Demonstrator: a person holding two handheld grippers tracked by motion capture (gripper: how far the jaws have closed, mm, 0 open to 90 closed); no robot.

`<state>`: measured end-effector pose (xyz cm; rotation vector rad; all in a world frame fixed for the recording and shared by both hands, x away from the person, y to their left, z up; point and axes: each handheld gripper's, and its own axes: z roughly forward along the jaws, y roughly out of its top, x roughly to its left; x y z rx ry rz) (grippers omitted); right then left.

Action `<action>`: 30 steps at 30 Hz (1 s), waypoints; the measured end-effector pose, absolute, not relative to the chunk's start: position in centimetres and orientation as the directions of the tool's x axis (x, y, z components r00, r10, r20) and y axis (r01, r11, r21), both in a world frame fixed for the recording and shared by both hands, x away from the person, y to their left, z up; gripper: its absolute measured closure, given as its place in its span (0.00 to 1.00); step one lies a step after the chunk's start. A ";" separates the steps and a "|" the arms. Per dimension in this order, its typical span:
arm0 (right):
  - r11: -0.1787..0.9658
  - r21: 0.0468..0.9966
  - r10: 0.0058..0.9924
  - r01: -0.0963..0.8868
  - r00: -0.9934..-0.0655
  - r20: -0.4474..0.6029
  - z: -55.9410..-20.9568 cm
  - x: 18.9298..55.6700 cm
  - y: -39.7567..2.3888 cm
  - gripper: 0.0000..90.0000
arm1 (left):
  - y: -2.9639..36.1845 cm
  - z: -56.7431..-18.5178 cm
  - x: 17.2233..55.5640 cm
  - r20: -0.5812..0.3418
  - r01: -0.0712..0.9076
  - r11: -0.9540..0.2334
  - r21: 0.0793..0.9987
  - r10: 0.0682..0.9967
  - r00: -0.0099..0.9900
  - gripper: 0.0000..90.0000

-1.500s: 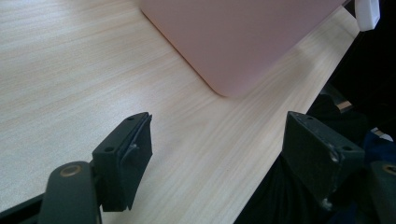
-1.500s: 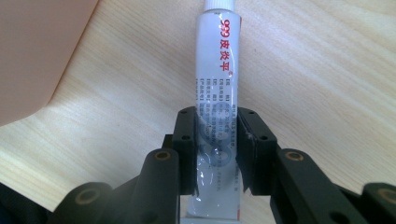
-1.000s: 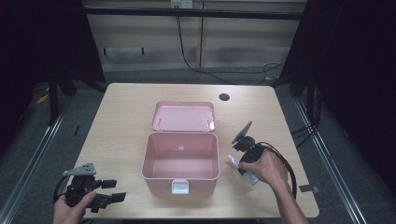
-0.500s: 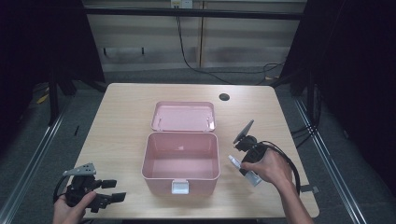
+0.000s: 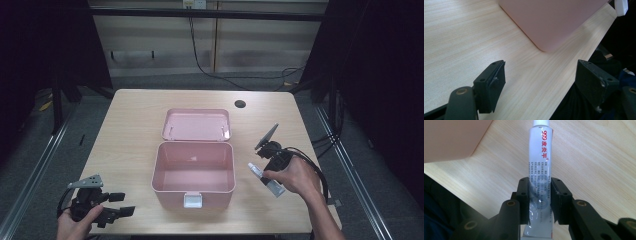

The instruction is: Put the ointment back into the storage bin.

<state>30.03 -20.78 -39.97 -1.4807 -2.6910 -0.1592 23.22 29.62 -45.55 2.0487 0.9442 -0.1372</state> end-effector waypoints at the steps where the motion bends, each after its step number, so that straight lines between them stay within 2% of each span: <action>1: 0.529 0.063 0.840 0.847 -0.532 0.107 -39.8 30.0 -20.8 0.79 | 29.6 -45.5 23.2 -0.409 0.665 -0.352 0.658 0.575 0.709 0.27; 30: 0.535 0.091 0.836 0.840 -0.542 0.085 -36.4 29.7 -20.9 0.79 | 29.7 -45.5 23.2 -0.412 0.668 -0.348 0.658 0.576 0.706 0.27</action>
